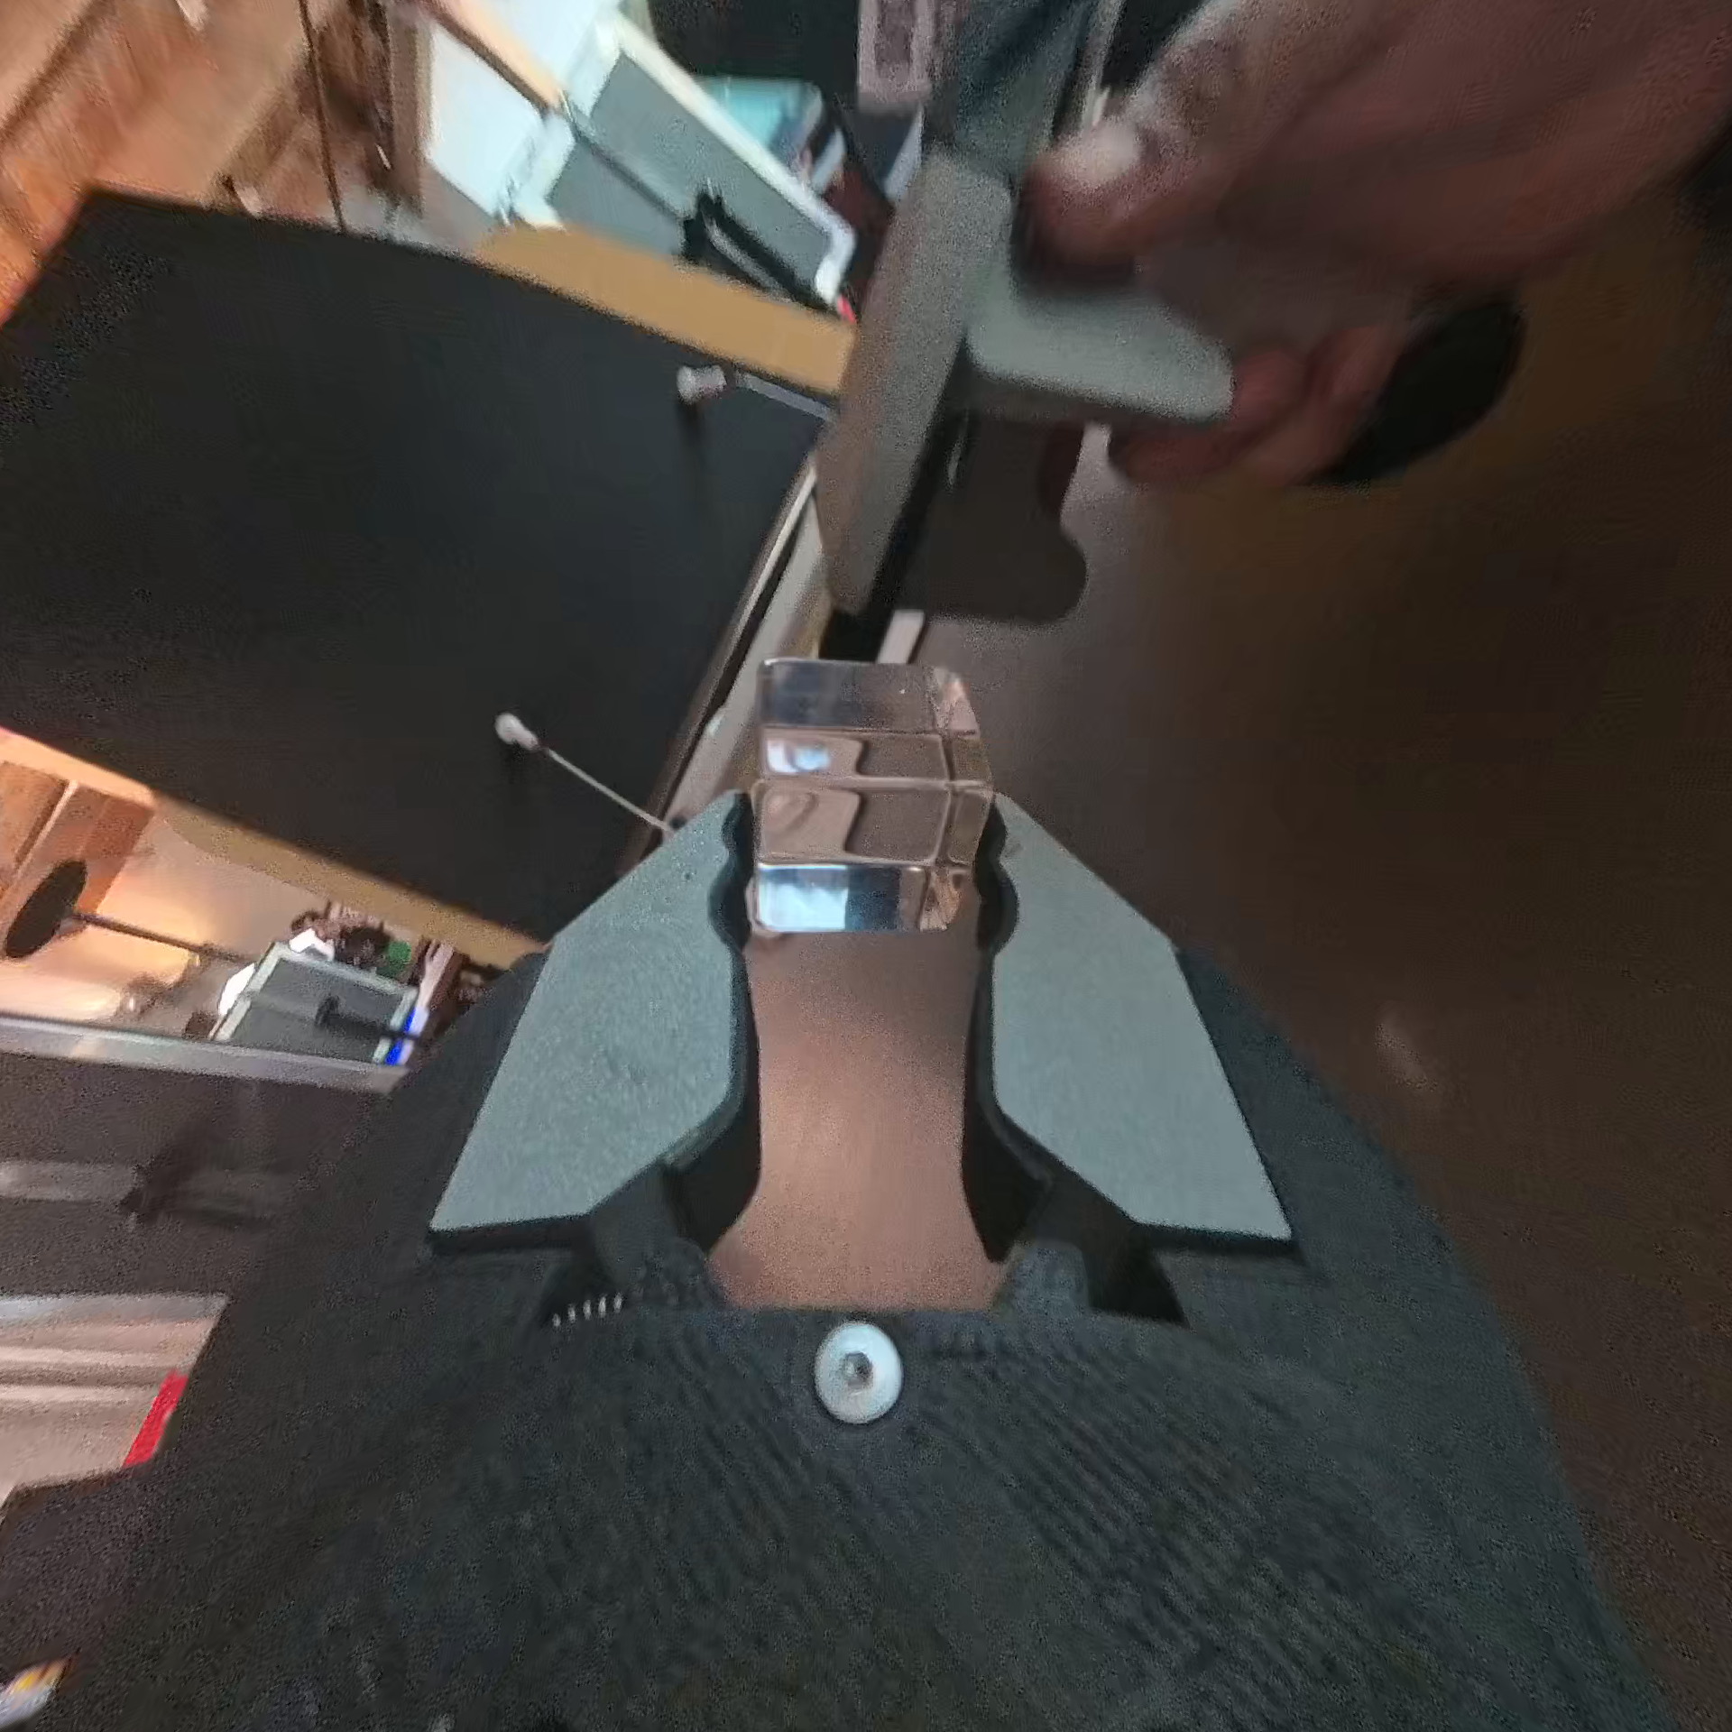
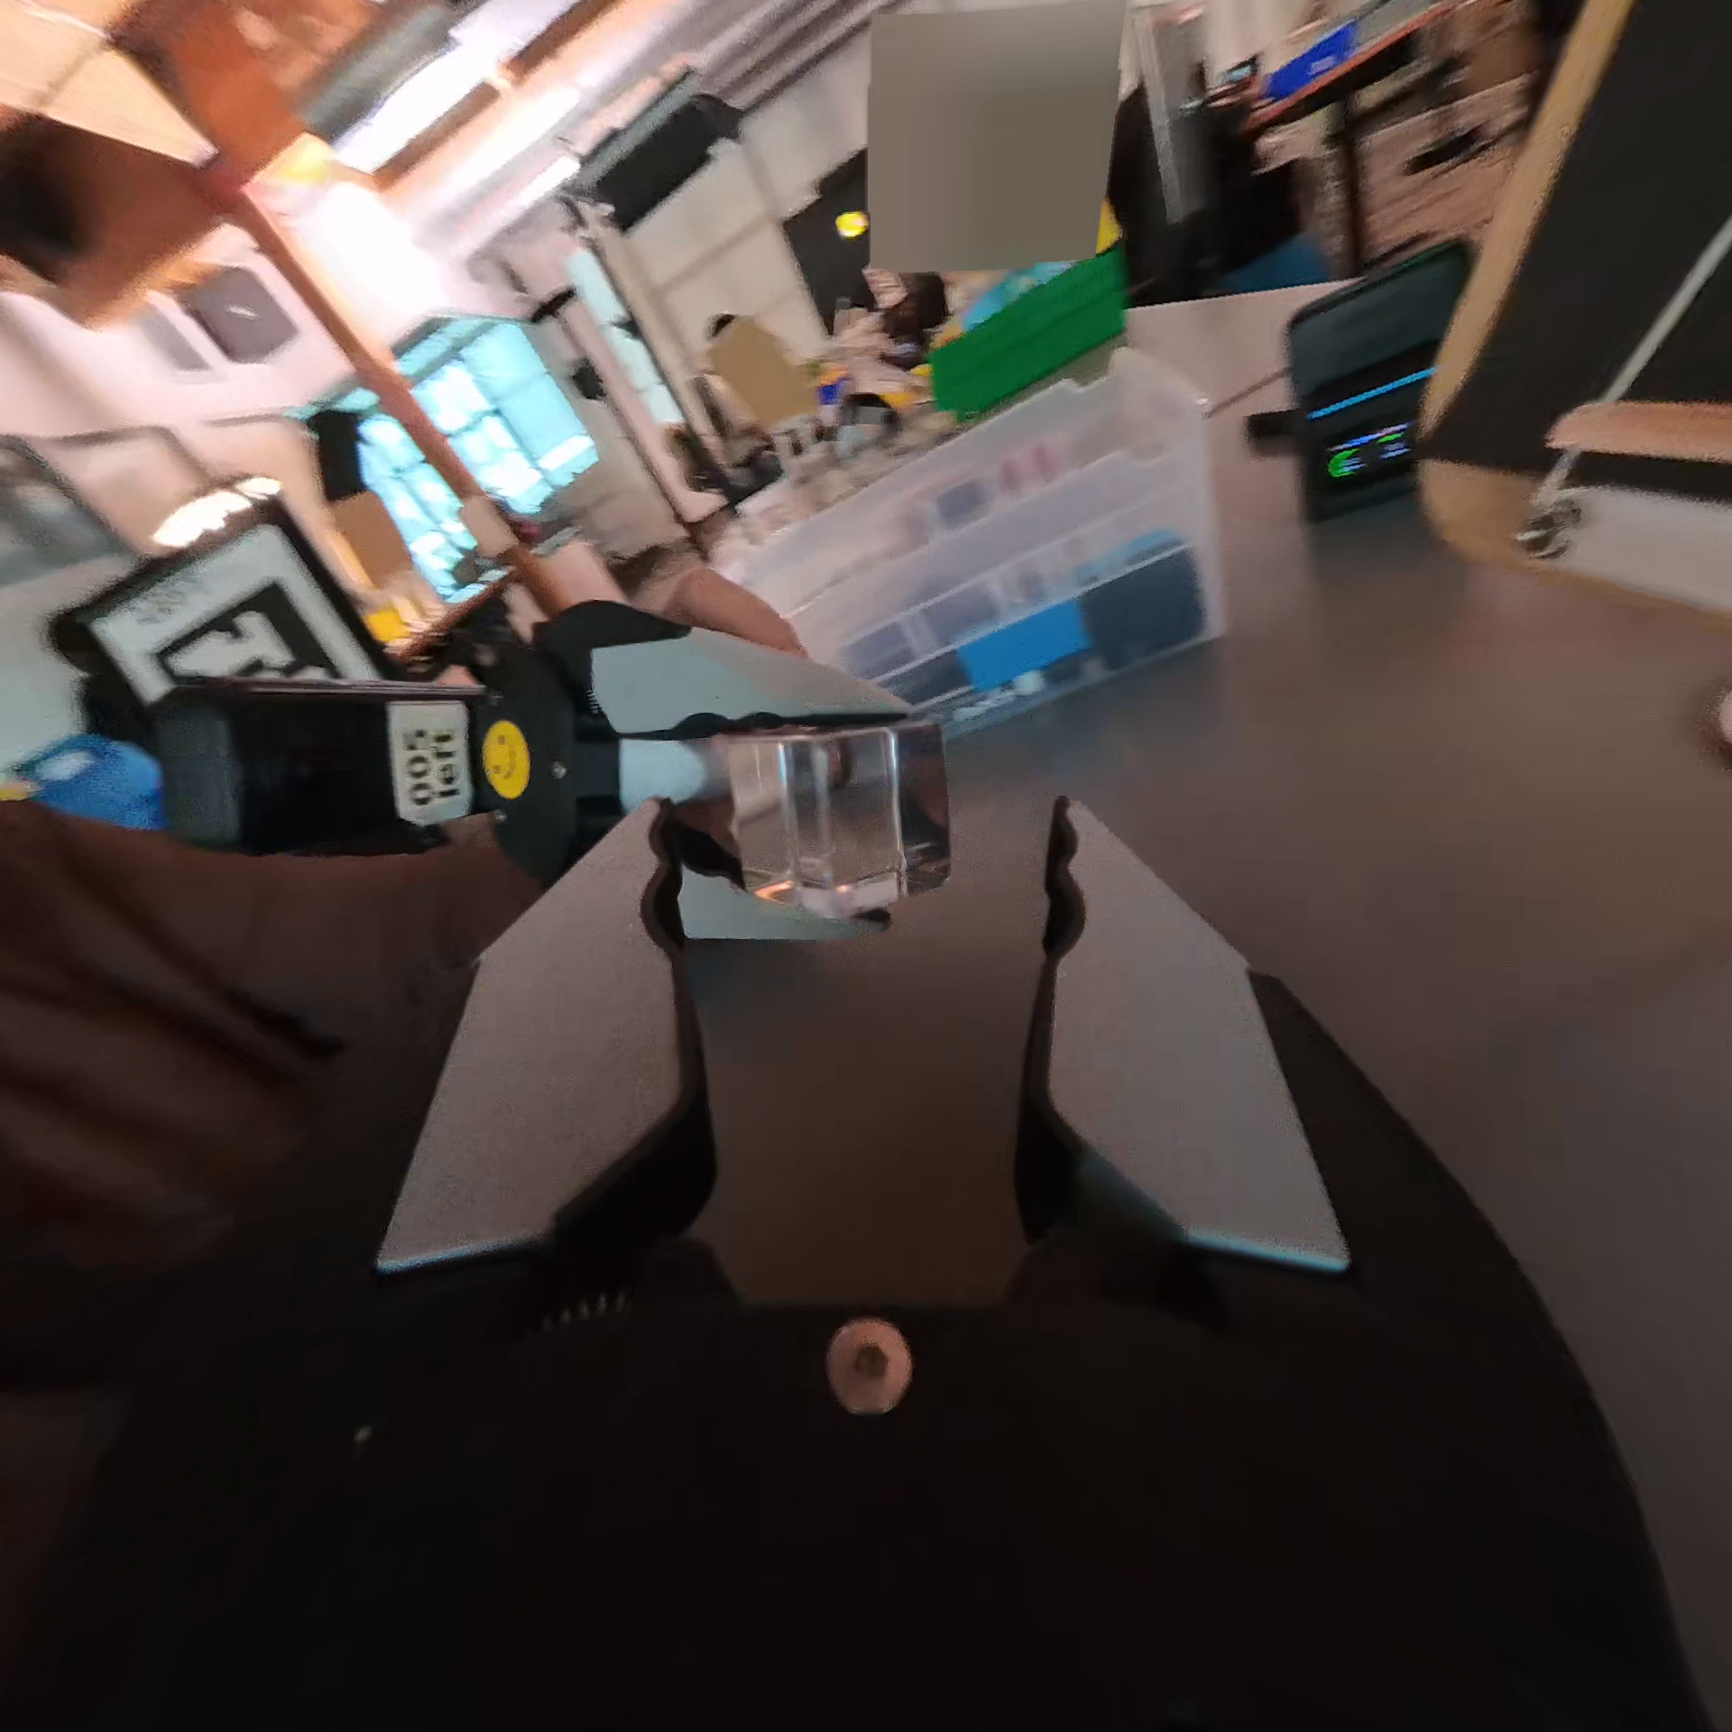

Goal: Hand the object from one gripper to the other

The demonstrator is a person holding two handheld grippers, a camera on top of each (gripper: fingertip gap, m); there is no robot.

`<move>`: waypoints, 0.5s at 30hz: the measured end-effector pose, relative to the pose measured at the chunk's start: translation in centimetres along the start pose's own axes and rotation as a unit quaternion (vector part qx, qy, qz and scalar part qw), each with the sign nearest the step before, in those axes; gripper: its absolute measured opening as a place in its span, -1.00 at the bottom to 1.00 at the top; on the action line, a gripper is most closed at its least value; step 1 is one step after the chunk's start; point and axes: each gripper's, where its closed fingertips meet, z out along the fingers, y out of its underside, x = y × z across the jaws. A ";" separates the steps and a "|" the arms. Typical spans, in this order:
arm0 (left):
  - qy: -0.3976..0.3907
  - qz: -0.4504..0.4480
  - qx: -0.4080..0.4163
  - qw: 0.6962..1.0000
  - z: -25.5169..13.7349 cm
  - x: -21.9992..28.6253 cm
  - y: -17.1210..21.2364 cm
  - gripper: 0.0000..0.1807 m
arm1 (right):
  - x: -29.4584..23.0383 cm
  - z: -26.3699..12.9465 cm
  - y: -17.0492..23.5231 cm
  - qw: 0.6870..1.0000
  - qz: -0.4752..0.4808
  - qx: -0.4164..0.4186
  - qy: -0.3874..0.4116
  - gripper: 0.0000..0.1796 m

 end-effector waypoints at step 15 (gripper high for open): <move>0.025 0.022 0.060 0.998 -0.5 1.5 -2.4 -0.52 | -1.9 3.5 3.8 0.995 0.026 -0.088 -0.045 -0.43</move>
